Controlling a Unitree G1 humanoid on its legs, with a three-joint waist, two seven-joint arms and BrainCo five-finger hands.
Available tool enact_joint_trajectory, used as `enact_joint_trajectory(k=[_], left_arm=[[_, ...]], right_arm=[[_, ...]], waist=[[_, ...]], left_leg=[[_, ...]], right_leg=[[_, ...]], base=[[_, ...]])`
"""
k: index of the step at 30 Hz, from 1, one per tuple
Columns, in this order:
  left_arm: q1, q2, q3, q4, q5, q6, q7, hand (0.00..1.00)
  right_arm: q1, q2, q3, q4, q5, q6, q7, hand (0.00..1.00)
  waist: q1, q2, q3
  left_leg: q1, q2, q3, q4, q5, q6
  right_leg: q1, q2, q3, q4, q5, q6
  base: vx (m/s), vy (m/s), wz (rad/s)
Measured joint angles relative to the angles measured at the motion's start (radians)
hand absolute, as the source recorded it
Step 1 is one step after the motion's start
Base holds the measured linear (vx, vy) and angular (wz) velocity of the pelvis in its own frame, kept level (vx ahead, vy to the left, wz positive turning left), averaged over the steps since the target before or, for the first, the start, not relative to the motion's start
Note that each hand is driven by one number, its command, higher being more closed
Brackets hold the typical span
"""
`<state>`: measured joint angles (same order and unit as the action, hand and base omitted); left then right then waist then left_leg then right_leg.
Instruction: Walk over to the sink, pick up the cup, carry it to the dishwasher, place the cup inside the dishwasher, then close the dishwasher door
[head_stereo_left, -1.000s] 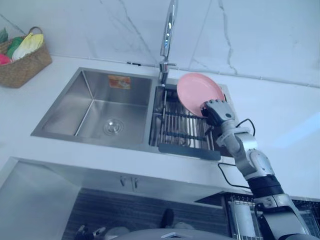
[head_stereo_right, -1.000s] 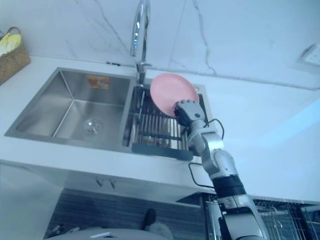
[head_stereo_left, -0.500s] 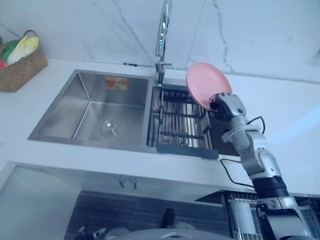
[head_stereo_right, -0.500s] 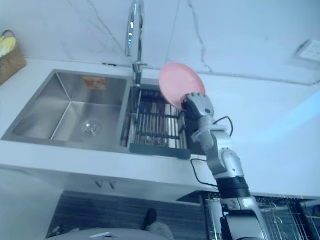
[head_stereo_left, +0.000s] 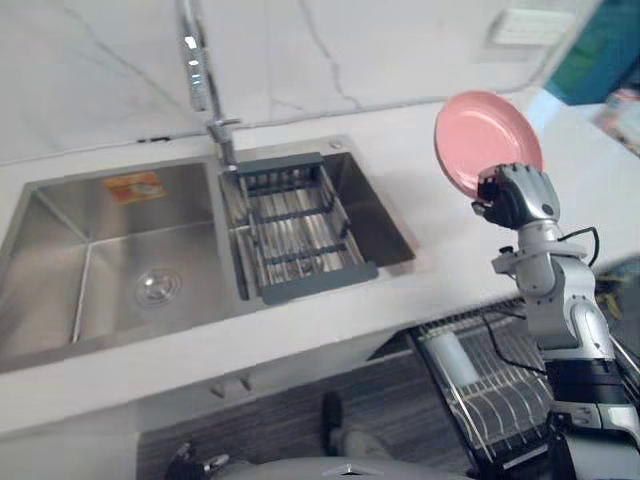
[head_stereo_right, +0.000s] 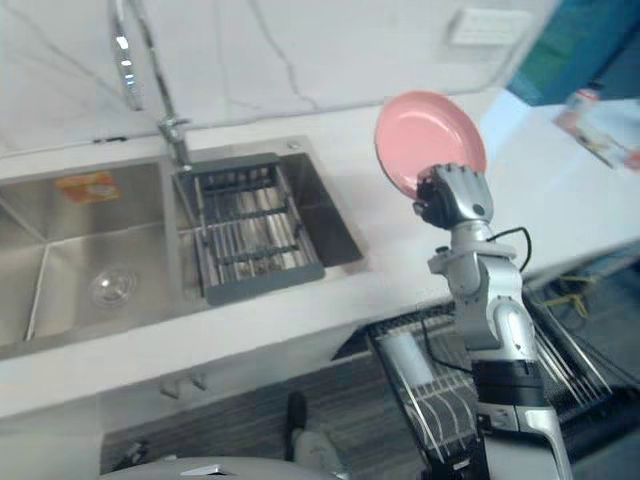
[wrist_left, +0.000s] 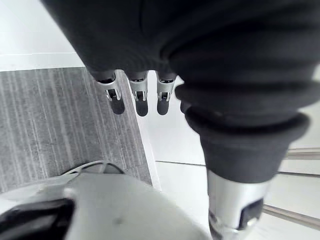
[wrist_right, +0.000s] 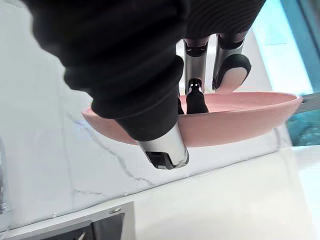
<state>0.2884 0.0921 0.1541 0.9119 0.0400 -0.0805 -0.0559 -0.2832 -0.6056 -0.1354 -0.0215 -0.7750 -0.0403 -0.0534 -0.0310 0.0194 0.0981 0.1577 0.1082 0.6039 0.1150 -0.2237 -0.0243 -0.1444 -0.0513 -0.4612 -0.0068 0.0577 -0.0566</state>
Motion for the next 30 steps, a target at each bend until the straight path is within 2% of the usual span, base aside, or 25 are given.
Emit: enact_joint_trajectory(k=[1, 2, 3, 4, 5, 6, 7, 8, 9, 10, 11, 15, 20, 21, 22, 23, 24, 25, 26, 27, 28, 29, 30], left_arm=[[0.000, 0.006, 0.002, 0.001, -0.009, -0.001, 0.000, 0.00], [0.002, 0.013, 0.004, 0.002, -0.016, 0.000, 0.000, 0.00], [0.005, 0.014, 0.005, 0.002, -0.018, 0.000, 0.000, 0.00], [0.011, 0.015, 0.009, 0.002, -0.020, 0.001, 0.000, 0.00], [0.010, 0.021, 0.021, 0.009, -0.036, 0.006, 0.003, 0.00], [0.003, 0.012, 0.023, 0.012, -0.041, 0.007, 0.003, 0.00], [-0.003, 0.003, 0.023, 0.013, -0.050, 0.006, 0.003, 0.00], [-0.008, 0.001, 0.023, 0.016, -0.058, 0.005, 0.005, 0.00], [-0.011, -0.004, 0.024, 0.019, -0.057, 0.005, 0.005, 0.00], [-0.014, -0.010, 0.043, 0.024, -0.057, 0.012, 0.009, 0.00], [-0.017, -0.014, 0.052, 0.024, -0.056, 0.015, 0.009, 0.00], [-0.015, -0.015, 0.092, 0.021, -0.035, 0.013, 0.009, 0.00], [-0.020, -0.021, 0.122, 0.020, 0.016, -0.010, 0.022, 0.00], [-0.019, -0.021, 0.124, 0.022, 0.021, -0.011, 0.026, 0.00], [-0.016, -0.023, 0.127, 0.023, 0.023, -0.011, 0.031, 0.00], [-0.003, -0.025, 0.127, 0.022, 0.022, -0.011, 0.033, 0.00], [0.003, -0.026, 0.125, 0.023, 0.022, -0.011, 0.035, 0.00], [0.013, -0.033, 0.124, 0.022, 0.007, -0.015, 0.046, 0.00], [0.018, -0.036, 0.117, 0.022, -0.012, -0.020, 0.053, 0.00], [0.019, -0.042, 0.113, 0.023, -0.017, -0.020, 0.056, 0.00], [0.019, -0.058, 0.111, 0.032, -0.019, -0.022, 0.059, 0.00], [0.019, -0.060, 0.110, 0.042, -0.019, -0.030, 0.070, 0.00], [0.017, -0.051, 0.109, 0.043, -0.018, -0.031, 0.071, 0.00]], right_arm=[[-0.005, 0.019, 0.013, 0.000, -0.002, -0.005, -0.004, 1.00], [-0.005, 0.037, 0.017, 0.003, -0.012, -0.015, -0.005, 1.00], [-0.006, 0.046, 0.018, 0.006, -0.015, -0.019, -0.009, 1.00], [-0.017, 0.052, 0.037, 0.022, -0.016, -0.023, -0.018, 1.00], [-0.044, 0.053, 0.057, 0.046, -0.016, -0.032, -0.019, 1.00], [-0.051, 0.052, 0.056, 0.046, -0.016, -0.035, -0.020, 1.00], [-0.075, 0.052, 0.056, 0.046, -0.016, -0.040, -0.020, 1.00], [-0.092, 0.038, 0.054, 0.040, -0.017, -0.044, -0.023, 1.00], [-0.099, 0.024, 0.052, 0.037, -0.016, -0.044, -0.025, 1.00], [-0.120, 0.012, 0.052, 0.037, -0.015, -0.044, -0.026, 1.00], [-0.124, 0.012, 0.053, 0.036, -0.012, -0.044, -0.026, 1.00], [-0.110, 0.003, 0.051, 0.011, 0.002, -0.042, -0.010, 1.00], [-0.035, 0.007, 0.049, -0.119, 0.003, -0.048, 0.030, 1.00], [-0.036, 0.007, 0.052, -0.119, 0.003, -0.051, 0.031, 1.00], [-0.038, 0.008, 0.058, -0.118, 0.002, -0.057, 0.035, 1.00], [-0.045, 0.010, 0.077, -0.116, 0.002, -0.065, 0.048, 1.00], [-0.049, 0.010, 0.091, -0.116, 0.002, -0.066, 0.055, 1.00], [-0.058, 0.019, 0.114, -0.107, 0.000, -0.075, 0.058, 1.00], [-0.059, 0.028, 0.126, -0.101, -0.006, -0.079, 0.061, 1.00], [-0.059, 0.028, 0.126, -0.100, -0.010, -0.082, 0.064, 1.00], [-0.051, 0.043, 0.125, -0.098, -0.016, -0.081, 0.065, 1.00], [-0.032, 0.047, 0.125, -0.098, -0.016, -0.081, 0.067, 1.00], [-0.033, 0.048, 0.122, -0.095, -0.016, -0.077, 0.067, 1.00]], waist=[[0.015, 0.006, -0.004], [0.026, -0.004, -0.011], [0.031, -0.003, -0.014], [0.036, -0.036, -0.026], [0.048, -0.051, -0.031], [0.058, -0.044, -0.033], [0.064, -0.039, -0.034], [0.065, -0.042, -0.032], [0.066, -0.027, -0.041], [0.067, -0.006, -0.054], [0.070, -0.022, -0.044], [0.061, -0.052, -0.028], [0.055, -0.066, -0.026], [0.055, -0.067, -0.025], [0.058, -0.067, -0.023], [0.067, -0.066, -0.020], [0.070, -0.061, -0.015], [0.078, -0.061, 0.006], [0.077, -0.047, 0.011], [0.082, -0.020, 0.012], [0.100, 0.027, 0.007], [0.058, 0.036, 0.016], [0.048, 0.032, 0.014]], left_leg=[[0.010, 0.030, 0.055, 0.002, 0.004, -0.007], [0.023, 0.047, 0.105, 0.007, 0.008, -0.014], [0.031, 0.052, 0.128, 0.010, 0.009, -0.016], [0.049, 0.057, 0.167, 0.037, 0.009, -0.016], [0.067, 0.071, 0.194, 0.079, 0.001, -0.025], [0.071, 0.087, 0.197, 0.099, 0.002, -0.027], [0.067, 0.115, 0.198, 0.154, 0.003, -0.032], [0.069, 0.116, 0.202, 0.140, -0.011, -0.047], [0.075, 0.113, 0.210, 0.105, -0.014, -0.057], [0.099, 0.097, 0.246, 0.054, -0.022, -0.101], [0.107, 0.082, 0.267, 0.038, -0.019, -0.107], [0.118, 0.081, 0.300, 0.039, -0.012, -0.112], [0.089, 0.066, 0.294, 0.045, 0.006, -0.105], [0.086, 0.061, 0.278, 0.051, 0.009, -0.098], [0.068, 0.059, 0.199, 0.087, 0.003, -0.074], [0.032, 0.060, 0.075, 0.152, -0.017, -0.045], [0.018, 0.060, 0.009, 0.190, -0.027, -0.023], [0.007, 0.042, -0.104, 0.207, -0.083, -0.032], [-0.008, 0.029, -0.138, 0.163, -0.093, -0.032], [-0.014, 0.044, -0.138, 0.109, -0.092, -0.026], [-0.007, 0.069, -0.119, 0.094, -0.082, -0.041], [-0.012, 0.069, -0.113, 0.061, -0.056, -0.047], [-0.009, 0.055, -0.116, 0.049, -0.038, -0.047]], right_leg=[[-0.014, -0.036, -0.139, 0.109, -0.017, -0.015], [-0.011, -0.097, -0.251, 0.224, -0.043, -0.047], [-0.007, -0.127, -0.295, 0.275, -0.060, -0.062], [0.030, -0.183, -0.380, 0.340, -0.061, -0.093], [0.055, -0.184, -0.406, 0.332, -0.020, -0.099], [0.066, -0.169, -0.431, 0.315, -0.012, -0.111], [0.082, -0.130, -0.426, 0.253, 0.004, -0.116], [0.109, -0.082, -0.400, 0.159, 0.017, -0.095], [0.116, -0.051, -0.387, 0.106, 0.029, -0.076], [0.130, -0.002, -0.361, 0.004, 0.057, -0.036], [0.144, 0.016, -0.338, -0.058, 0.076, -0.008], [0.141, 0.031, -0.311, -0.083, 0.085, -0.018], [0.102, 0.028, -0.273, -0.083, 0.094, -0.033], [0.094, 0.026, -0.261, -0.083, 0.096, -0.036], [0.083, 0.025, -0.230, -0.083, 0.102, -0.044], [0.075, 0.024, -0.185, -0.080, 0.104, -0.050], [0.073, 0.026, -0.163, -0.080, 0.106, -0.053], [0.069, 0.029, -0.112, -0.083, 0.102, -0.049], [0.049, 0.045, -0.069, -0.083, 0.092, -0.033], [0.040, 0.067, -0.064, -0.080, 0.060, 0.000], [0.027, 0.084, -0.060, -0.033, 0.013, -0.013], [0.000, 0.043, 0.023, 0.168, 0.005, -0.054], [0.033, 0.030, 0.049, 0.127, -0.010, -0.006]], base=[[0.01, 0.007, -1.37], [0.03, -0.016, -1.31], [0.06, -0.087, -1.15], [0.12, -0.174, -1.16], [0.14, -0.213, -1.15], [0.13, -0.250, -1.16], [0.04, -0.208, -0.94], [0.00, -0.166, -0.85], [-0.04, -0.087, -0.75], [-0.06, -0.028, -0.67], [-0.08, -0.035, -0.74], [-0.10, -0.023, -0.25], [-0.06, 0.021, -0.11], [-0.04, 0.059, -0.32], [-0.02, 0.040, -0.60], [-0.01, 0.029, -0.76], [-0.05, 0.086, -1.06], [-0.11, 0.154, -1.19], [-0.13, 0.182, -1.22], [-0.12, 0.156, -1.24], [-0.05, 0.125, -0.89], [0.00, 0.101, -0.61], [0.04, 0.056, -0.31]])
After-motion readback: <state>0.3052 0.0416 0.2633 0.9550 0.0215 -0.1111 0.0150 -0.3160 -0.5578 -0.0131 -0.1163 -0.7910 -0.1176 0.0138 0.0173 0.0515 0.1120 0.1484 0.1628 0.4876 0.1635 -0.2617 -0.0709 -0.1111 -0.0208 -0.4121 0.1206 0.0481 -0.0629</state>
